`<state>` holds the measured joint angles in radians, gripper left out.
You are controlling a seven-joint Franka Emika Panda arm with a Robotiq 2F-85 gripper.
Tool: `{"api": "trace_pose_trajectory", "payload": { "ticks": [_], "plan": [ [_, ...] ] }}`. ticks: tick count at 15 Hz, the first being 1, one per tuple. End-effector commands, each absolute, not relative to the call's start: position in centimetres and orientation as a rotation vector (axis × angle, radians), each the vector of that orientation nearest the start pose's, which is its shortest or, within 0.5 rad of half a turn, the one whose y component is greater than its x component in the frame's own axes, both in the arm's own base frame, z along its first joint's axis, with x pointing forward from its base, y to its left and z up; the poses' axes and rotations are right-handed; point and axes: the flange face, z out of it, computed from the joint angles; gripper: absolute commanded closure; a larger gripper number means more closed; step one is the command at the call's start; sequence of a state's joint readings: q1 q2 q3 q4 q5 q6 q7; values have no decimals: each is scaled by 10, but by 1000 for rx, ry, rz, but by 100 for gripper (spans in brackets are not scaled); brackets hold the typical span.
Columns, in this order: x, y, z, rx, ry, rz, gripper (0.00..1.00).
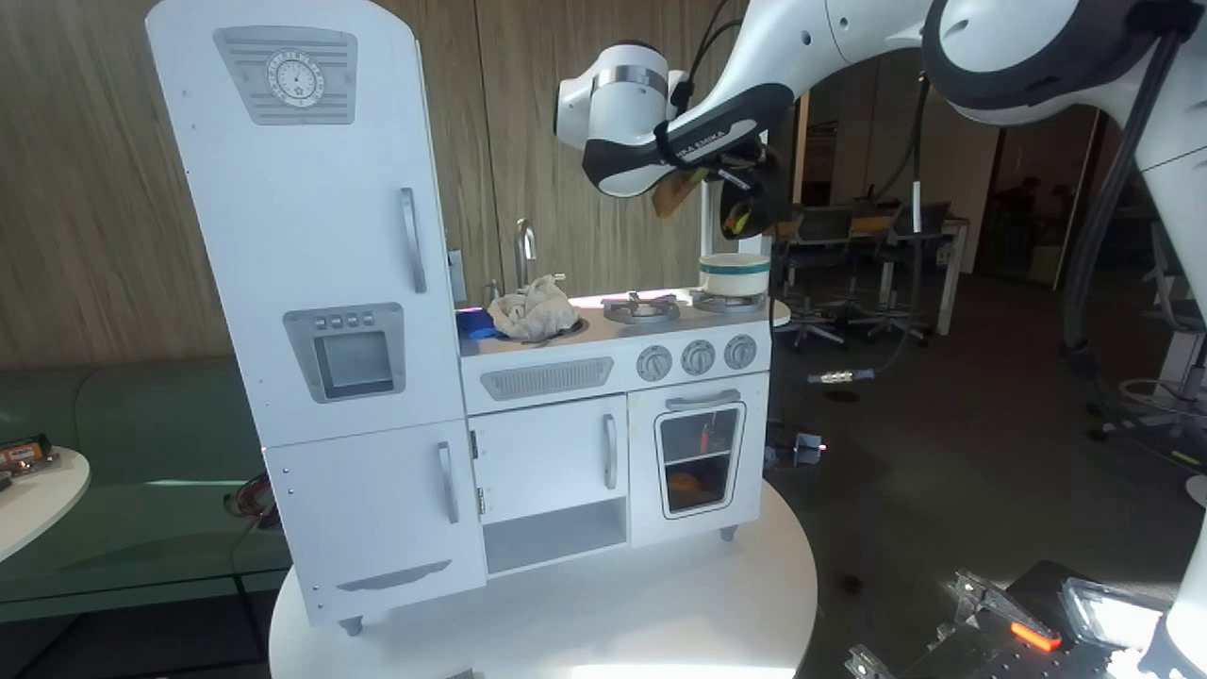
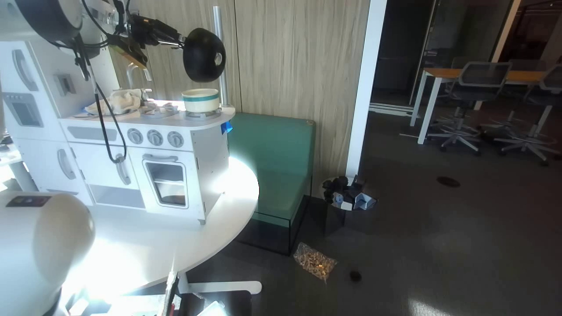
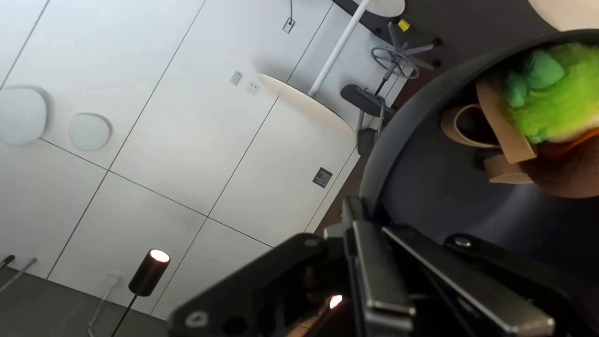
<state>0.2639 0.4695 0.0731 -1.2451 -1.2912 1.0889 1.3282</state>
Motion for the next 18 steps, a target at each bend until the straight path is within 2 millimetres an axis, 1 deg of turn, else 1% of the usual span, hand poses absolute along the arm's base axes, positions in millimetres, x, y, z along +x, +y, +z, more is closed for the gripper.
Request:
{"api": "trace_pose_trajectory", "payload": {
  "ticks": [1, 3, 5, 8, 10, 12, 14, 18],
  "plan": [
    [648, 68, 565, 1473, -976, 675, 99],
    [647, 66, 565, 1472, -957, 683, 99],
    [645, 69, 565, 1469, -941, 694, 99],
    [636, 86, 566, 1469, -882, 732, 99],
    [627, 93, 562, 1496, -839, 723, 99],
    [618, 93, 559, 1518, -837, 719, 99],
    [611, 91, 555, 1487, -826, 721, 99],
    [601, 80, 550, 1435, -812, 702, 99]
  ]
}}
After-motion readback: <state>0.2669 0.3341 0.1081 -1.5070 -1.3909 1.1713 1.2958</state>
